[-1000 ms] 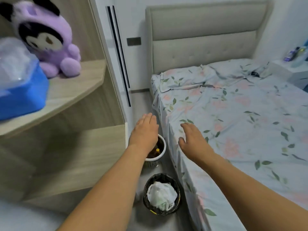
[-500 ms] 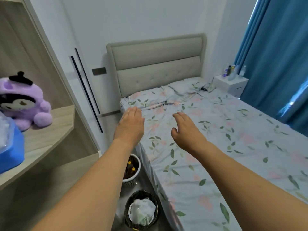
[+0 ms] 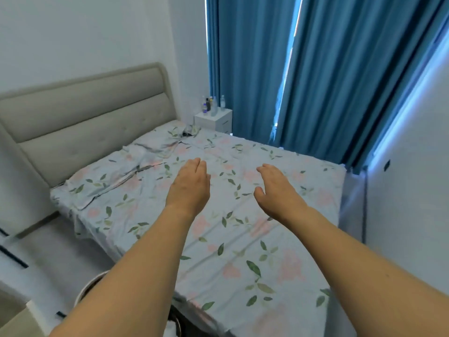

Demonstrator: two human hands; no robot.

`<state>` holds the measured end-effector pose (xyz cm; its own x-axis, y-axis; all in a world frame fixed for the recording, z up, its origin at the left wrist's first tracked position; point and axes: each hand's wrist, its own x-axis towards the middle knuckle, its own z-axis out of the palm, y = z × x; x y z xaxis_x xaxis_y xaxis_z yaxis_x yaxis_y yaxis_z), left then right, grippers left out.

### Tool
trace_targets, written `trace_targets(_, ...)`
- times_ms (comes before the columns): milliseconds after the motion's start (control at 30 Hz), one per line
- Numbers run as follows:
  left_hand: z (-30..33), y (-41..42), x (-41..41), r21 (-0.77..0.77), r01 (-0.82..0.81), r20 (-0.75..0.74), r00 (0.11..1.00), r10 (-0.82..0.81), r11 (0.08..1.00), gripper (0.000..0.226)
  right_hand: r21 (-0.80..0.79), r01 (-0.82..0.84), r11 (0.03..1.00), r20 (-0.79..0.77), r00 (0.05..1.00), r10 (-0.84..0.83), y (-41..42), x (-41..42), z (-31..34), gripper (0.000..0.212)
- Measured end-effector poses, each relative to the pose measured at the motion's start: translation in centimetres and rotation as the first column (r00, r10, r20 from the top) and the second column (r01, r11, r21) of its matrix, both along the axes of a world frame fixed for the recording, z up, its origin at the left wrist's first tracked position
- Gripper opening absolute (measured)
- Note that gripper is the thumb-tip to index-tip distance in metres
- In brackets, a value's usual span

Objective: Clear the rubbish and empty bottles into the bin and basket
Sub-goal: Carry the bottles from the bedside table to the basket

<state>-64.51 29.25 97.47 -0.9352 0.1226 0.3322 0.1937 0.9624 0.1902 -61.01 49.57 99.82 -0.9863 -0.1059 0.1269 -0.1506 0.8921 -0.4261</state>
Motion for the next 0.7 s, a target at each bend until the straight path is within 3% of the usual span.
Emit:
trace_targets(300,1.8,20.2,0.5,0.002,0.342,-0.064,0.938,-0.341,0.94,0.046,-0.042,0.337,0.941,0.016,0.942,-0.337,18.2,6.5,1.3,0.051)
trace_targets(700,1.5,44.5,-0.2,0.024,0.546,-0.106,0.834,-0.541,0.837,0.043,-0.069,0.435,0.898,-0.051,0.897,-0.439,38.0,8.3,1.8,0.053)
